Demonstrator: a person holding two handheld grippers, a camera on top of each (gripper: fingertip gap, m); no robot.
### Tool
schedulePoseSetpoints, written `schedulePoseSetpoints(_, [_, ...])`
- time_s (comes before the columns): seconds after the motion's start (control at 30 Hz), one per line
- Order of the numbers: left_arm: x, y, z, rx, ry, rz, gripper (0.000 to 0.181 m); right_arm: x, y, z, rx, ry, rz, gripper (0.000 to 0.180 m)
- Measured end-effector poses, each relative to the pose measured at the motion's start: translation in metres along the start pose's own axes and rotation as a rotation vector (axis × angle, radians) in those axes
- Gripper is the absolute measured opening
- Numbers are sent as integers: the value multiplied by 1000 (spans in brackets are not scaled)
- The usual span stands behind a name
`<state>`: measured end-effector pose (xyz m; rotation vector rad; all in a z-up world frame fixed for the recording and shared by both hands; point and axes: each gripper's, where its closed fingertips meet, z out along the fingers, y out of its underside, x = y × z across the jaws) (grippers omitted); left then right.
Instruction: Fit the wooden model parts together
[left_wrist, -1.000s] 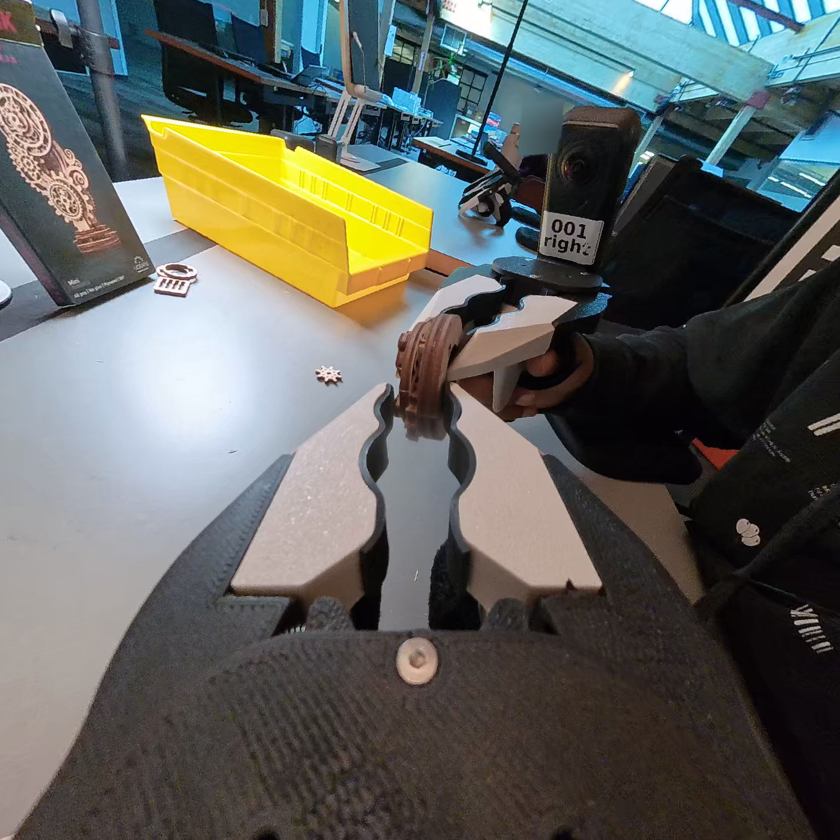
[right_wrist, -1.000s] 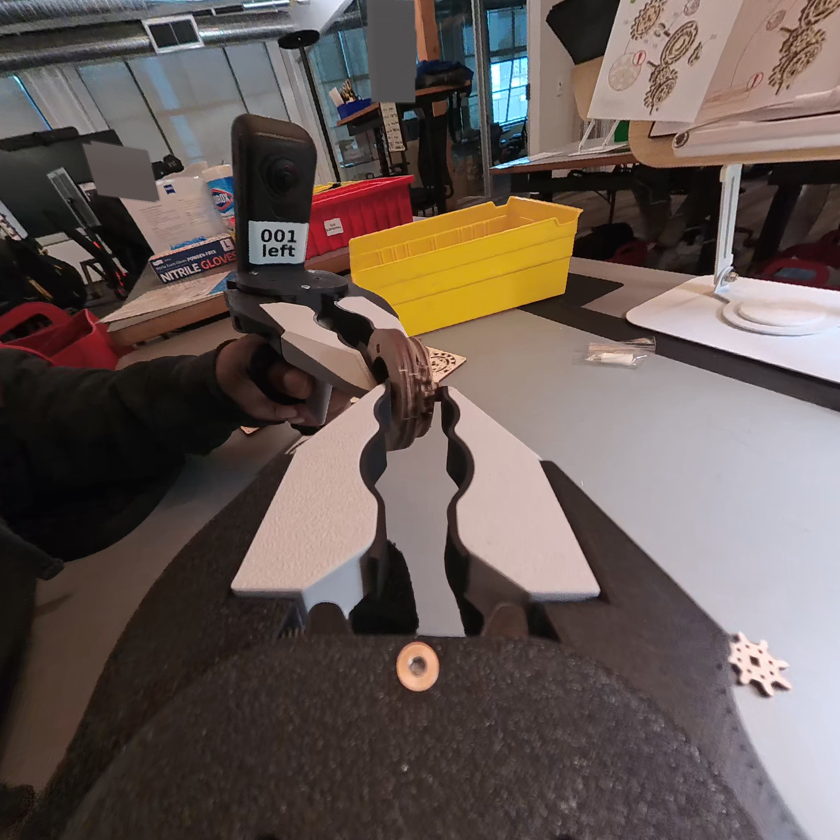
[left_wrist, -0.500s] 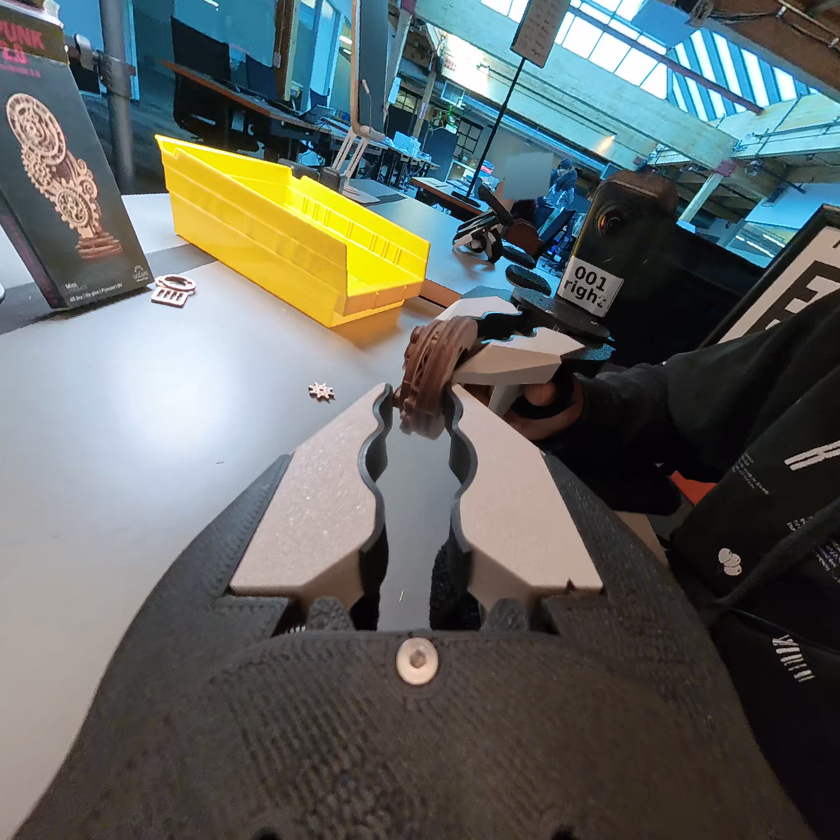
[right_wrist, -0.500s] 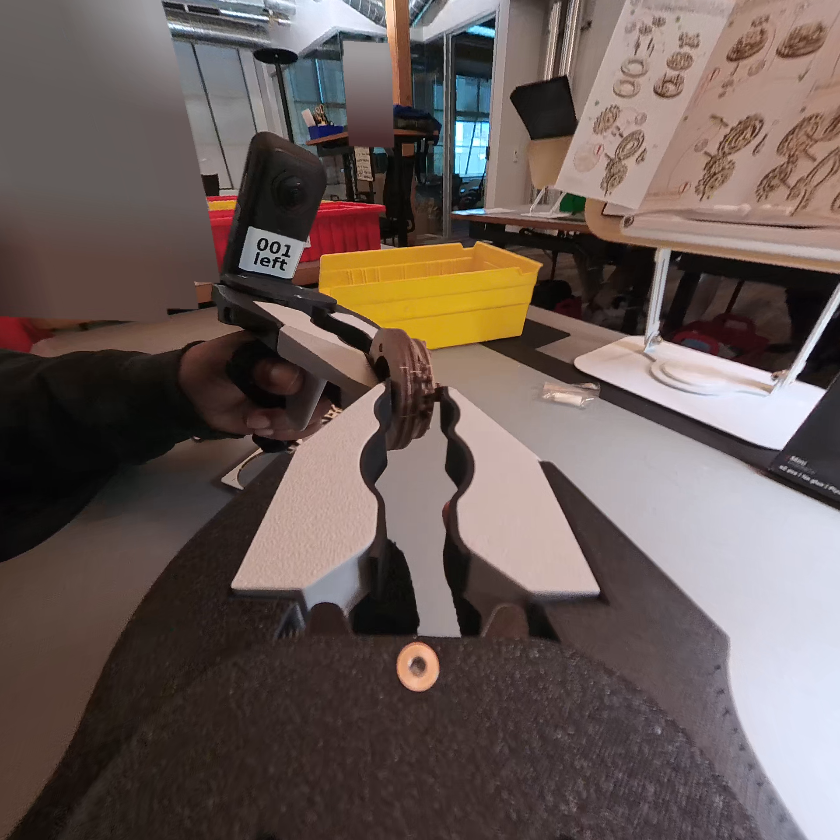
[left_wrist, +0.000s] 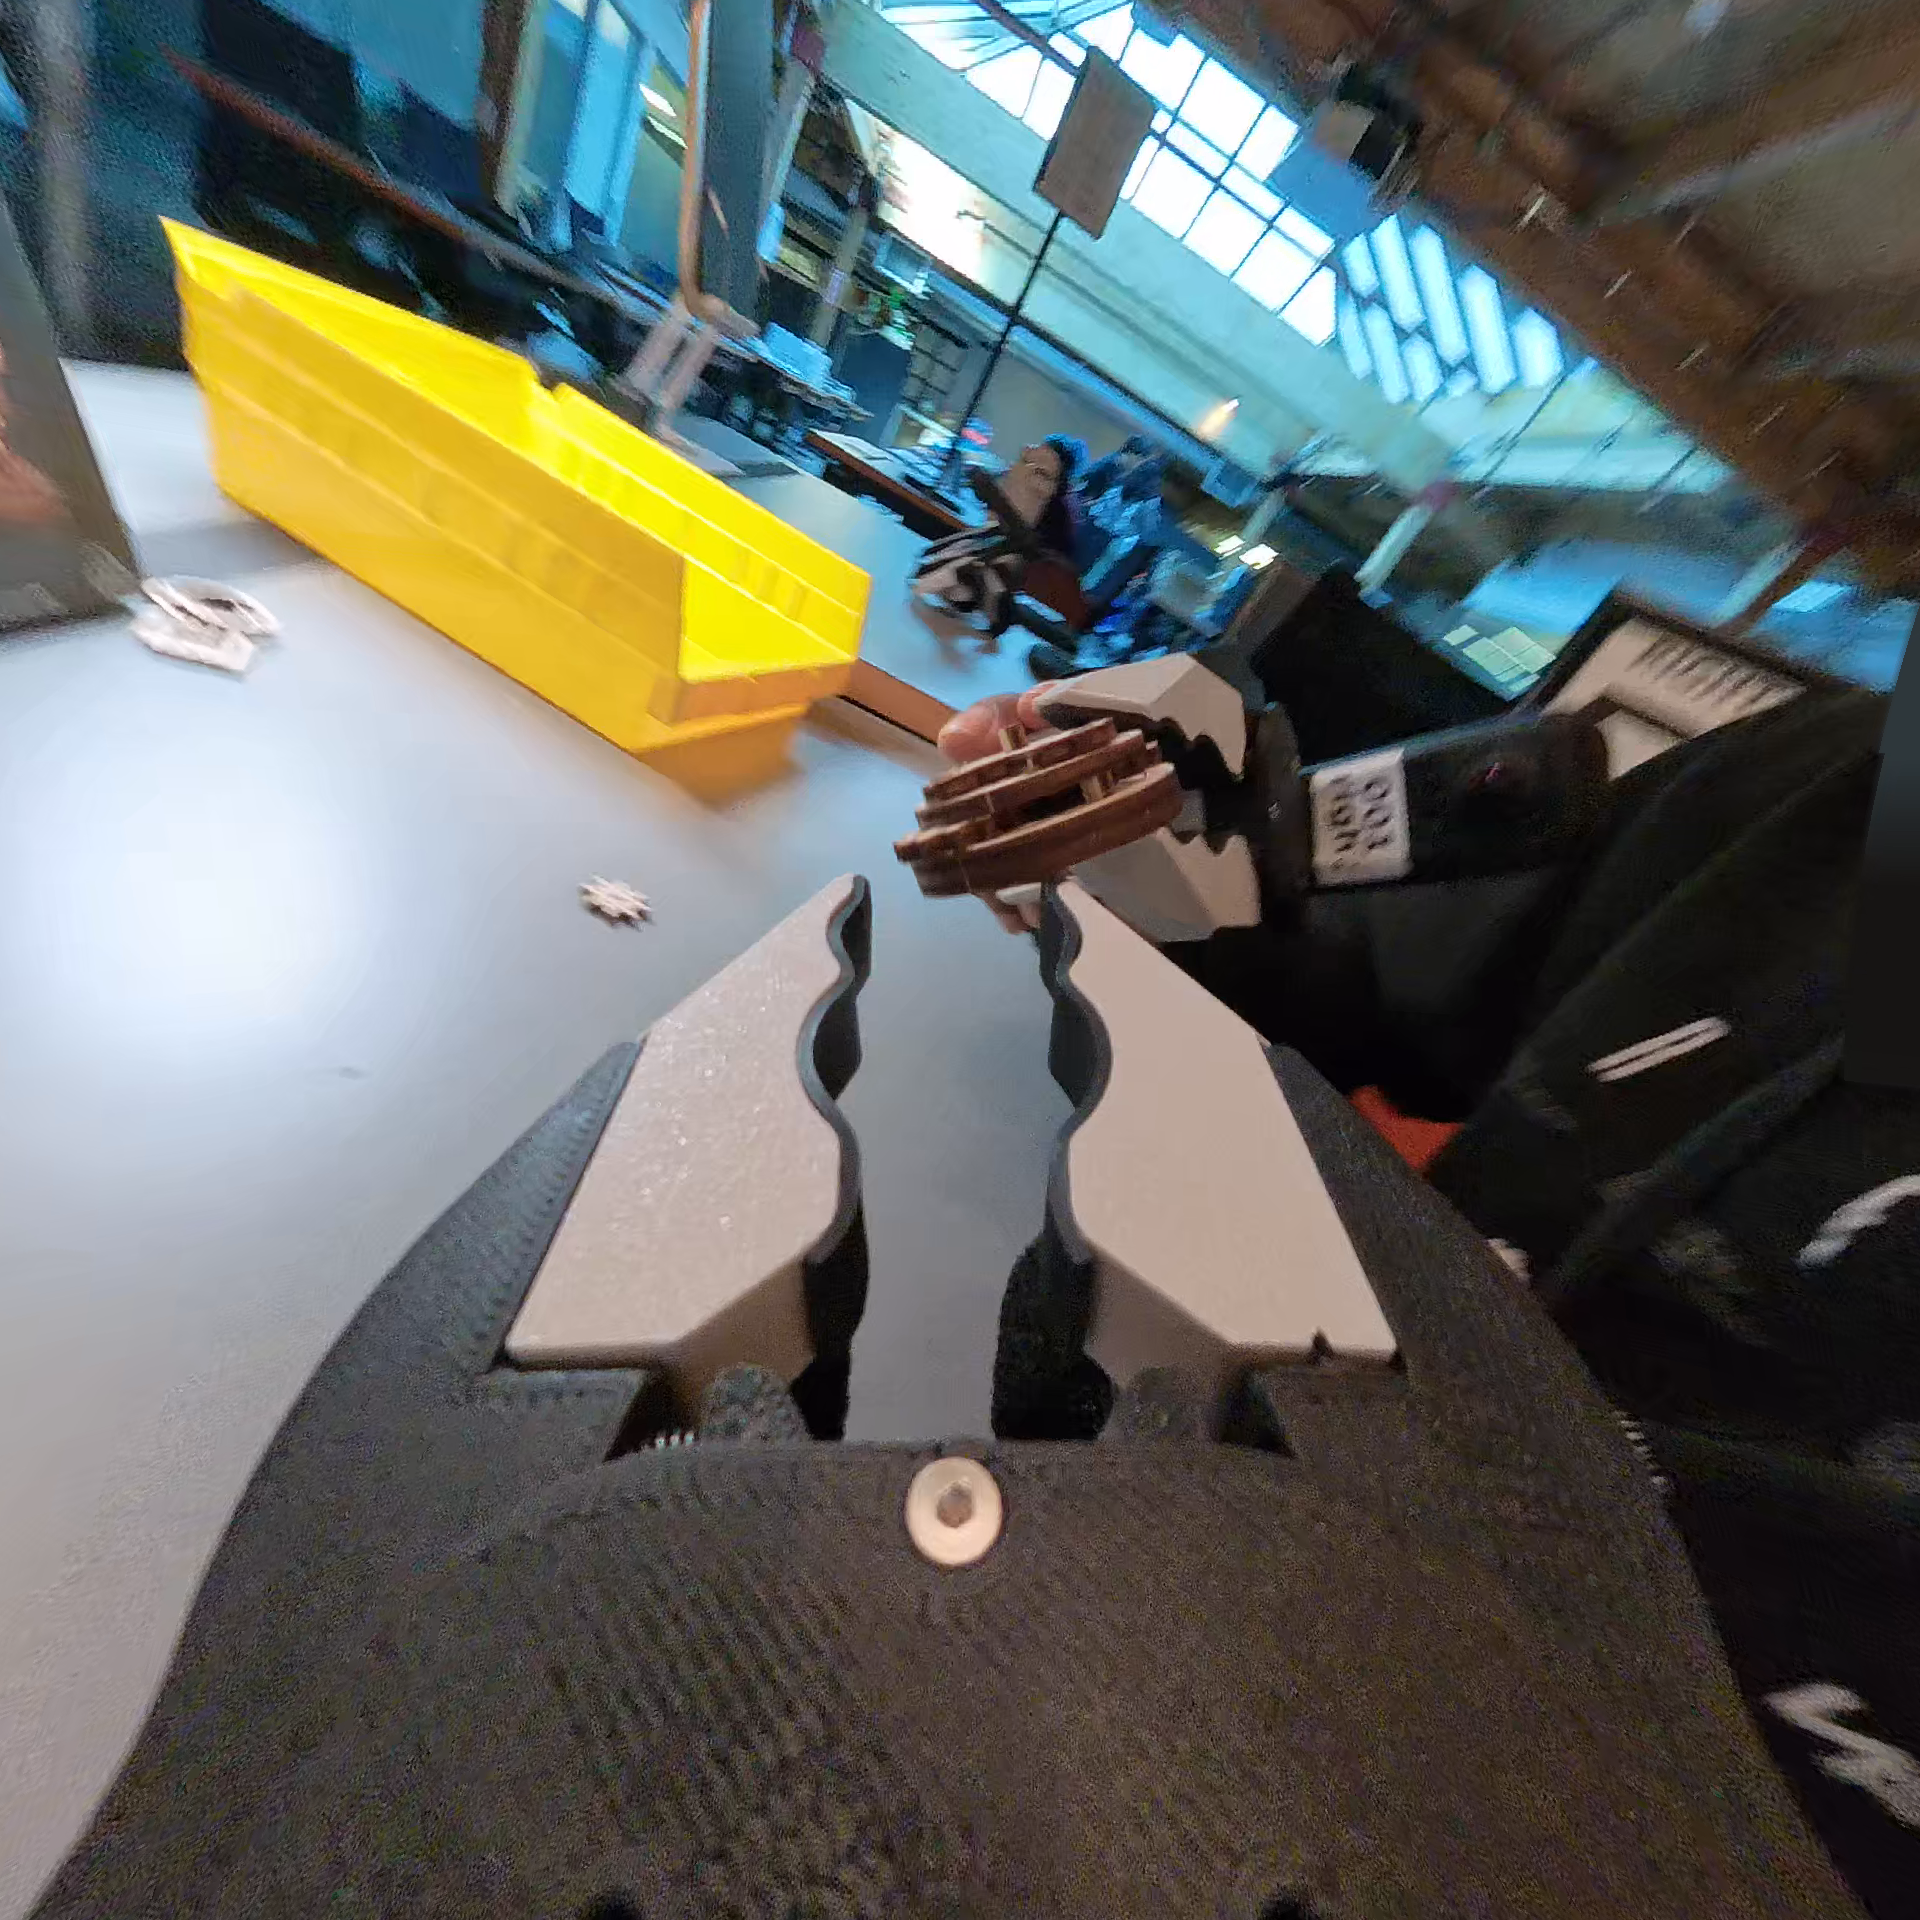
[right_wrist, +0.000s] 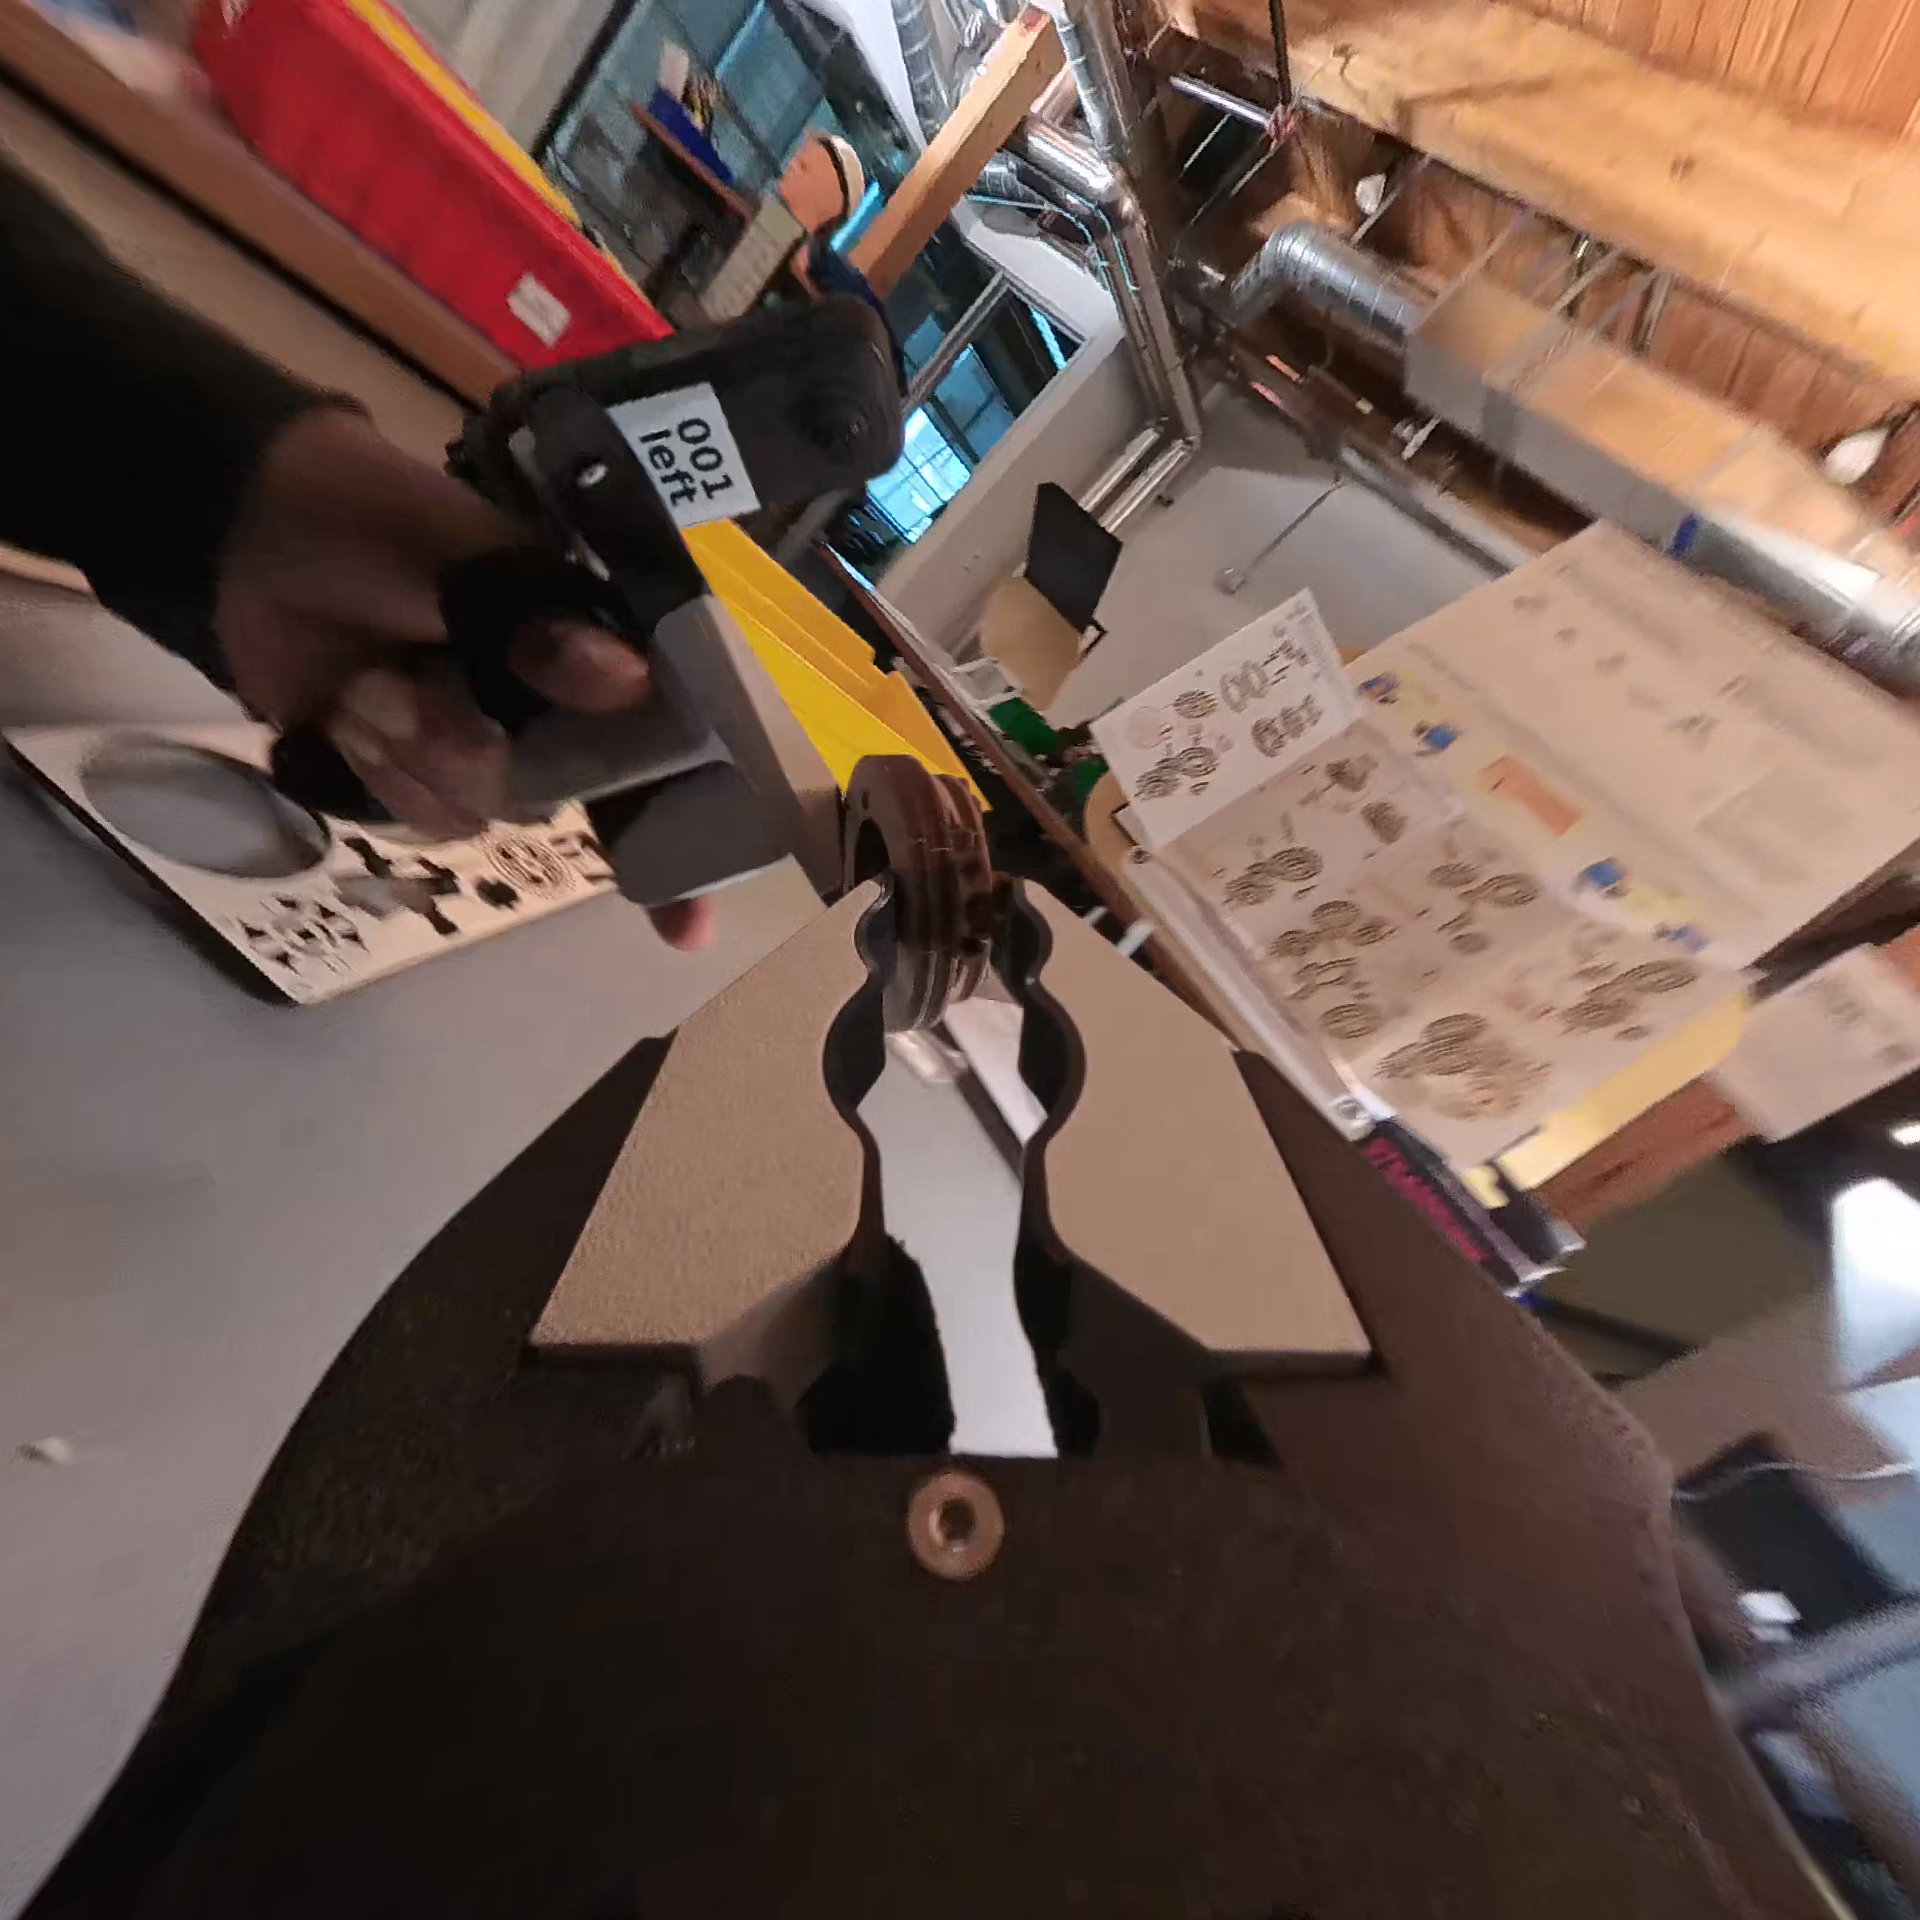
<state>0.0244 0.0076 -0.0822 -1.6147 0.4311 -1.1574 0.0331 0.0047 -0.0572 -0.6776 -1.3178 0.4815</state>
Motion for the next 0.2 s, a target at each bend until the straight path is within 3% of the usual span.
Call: schedulePoseSetpoints(0.2, [14, -12, -8, 146, 347, -493, 29, 3, 4, -3, -30, 55, -265, 18])
